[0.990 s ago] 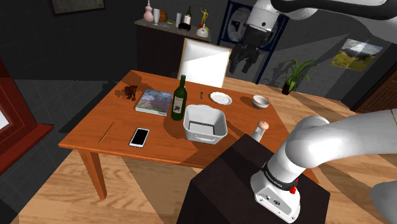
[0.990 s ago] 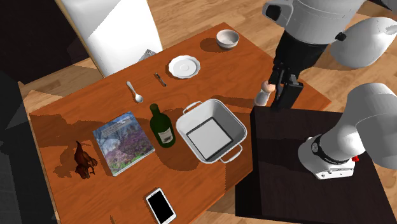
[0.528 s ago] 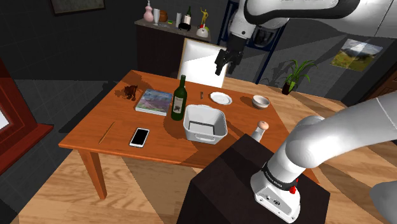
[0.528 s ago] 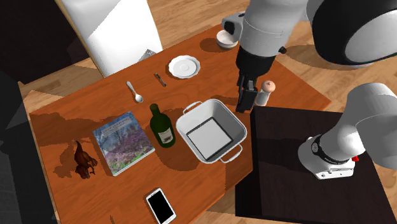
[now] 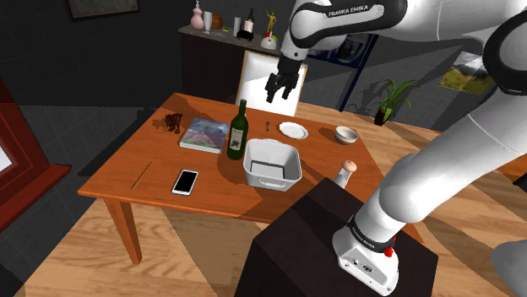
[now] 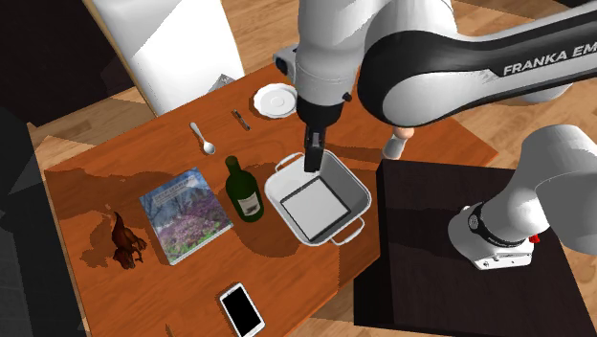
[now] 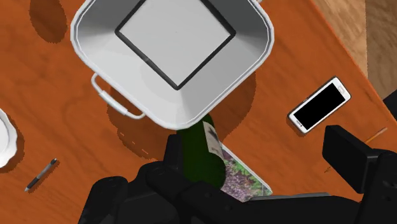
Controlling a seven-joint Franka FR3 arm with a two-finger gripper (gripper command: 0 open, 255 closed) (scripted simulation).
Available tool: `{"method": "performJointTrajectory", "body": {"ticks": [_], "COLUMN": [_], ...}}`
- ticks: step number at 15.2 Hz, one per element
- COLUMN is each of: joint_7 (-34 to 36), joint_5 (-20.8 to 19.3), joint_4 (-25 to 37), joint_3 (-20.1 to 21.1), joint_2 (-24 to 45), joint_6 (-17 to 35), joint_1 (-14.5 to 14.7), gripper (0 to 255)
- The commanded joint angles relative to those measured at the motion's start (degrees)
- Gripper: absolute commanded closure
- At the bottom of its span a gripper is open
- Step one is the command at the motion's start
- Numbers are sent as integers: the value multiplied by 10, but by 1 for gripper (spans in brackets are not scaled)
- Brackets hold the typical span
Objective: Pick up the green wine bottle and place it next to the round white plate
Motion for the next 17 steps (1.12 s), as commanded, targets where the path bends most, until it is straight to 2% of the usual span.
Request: {"method": "performJointTrajectory", "body": {"ticks": [1, 8, 14, 17], "joint_7": [-12, -51, -78, -78], "joint_5": [-1, -4, -6, -5], "joint_4": [27, 137, 262, 255], "joint_3": [-2, -4, -1, -1], "joint_2": [44, 193, 323, 334], "joint_6": [21, 73, 90, 108], "joint_1": [1, 1, -2, -3], "gripper": [0, 0, 0, 0]}}
